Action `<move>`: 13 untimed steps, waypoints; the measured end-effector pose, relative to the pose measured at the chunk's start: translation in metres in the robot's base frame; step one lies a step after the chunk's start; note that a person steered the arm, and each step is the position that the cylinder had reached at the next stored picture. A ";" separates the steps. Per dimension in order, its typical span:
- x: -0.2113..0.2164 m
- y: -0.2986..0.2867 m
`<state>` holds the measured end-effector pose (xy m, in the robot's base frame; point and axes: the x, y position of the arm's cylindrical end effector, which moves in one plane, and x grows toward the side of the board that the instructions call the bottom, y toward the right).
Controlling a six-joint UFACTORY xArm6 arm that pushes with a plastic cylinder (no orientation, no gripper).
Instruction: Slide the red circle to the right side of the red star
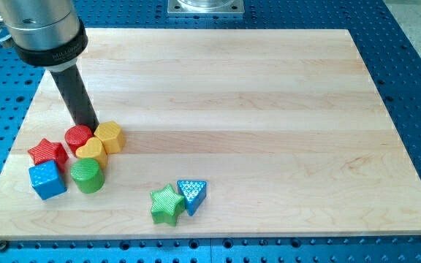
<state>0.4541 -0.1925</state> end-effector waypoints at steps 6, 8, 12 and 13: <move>0.021 0.006; 0.028 0.011; -0.002 0.086; 0.012 0.055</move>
<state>0.4664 -0.1372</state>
